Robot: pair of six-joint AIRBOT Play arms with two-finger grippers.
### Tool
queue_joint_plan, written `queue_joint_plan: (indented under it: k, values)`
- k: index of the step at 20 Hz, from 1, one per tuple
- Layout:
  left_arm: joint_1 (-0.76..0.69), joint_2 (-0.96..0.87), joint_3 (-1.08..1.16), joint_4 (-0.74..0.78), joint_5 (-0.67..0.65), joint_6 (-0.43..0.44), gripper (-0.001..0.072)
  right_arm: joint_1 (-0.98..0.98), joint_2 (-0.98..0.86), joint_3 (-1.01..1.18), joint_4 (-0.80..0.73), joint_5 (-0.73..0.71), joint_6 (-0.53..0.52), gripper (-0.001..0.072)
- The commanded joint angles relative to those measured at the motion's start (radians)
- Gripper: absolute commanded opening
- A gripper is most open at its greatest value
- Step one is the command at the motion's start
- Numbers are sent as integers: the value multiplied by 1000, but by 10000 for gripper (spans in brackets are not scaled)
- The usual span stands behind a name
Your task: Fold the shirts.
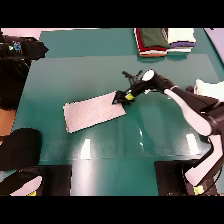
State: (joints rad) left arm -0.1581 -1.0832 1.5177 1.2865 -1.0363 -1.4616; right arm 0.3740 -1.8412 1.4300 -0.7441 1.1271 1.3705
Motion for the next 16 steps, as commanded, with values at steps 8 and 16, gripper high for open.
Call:
queue_joint_plan:
  k: [8, 16]
  values:
    - [-117, 1, 0, -10, -16, 3, 19, -10, 42, 257, -198, -35, -23, 13]
    - [-273, 1, 0, -14, -6, 3, 19, -586, 358, 119, -331, 31, 32, 13]
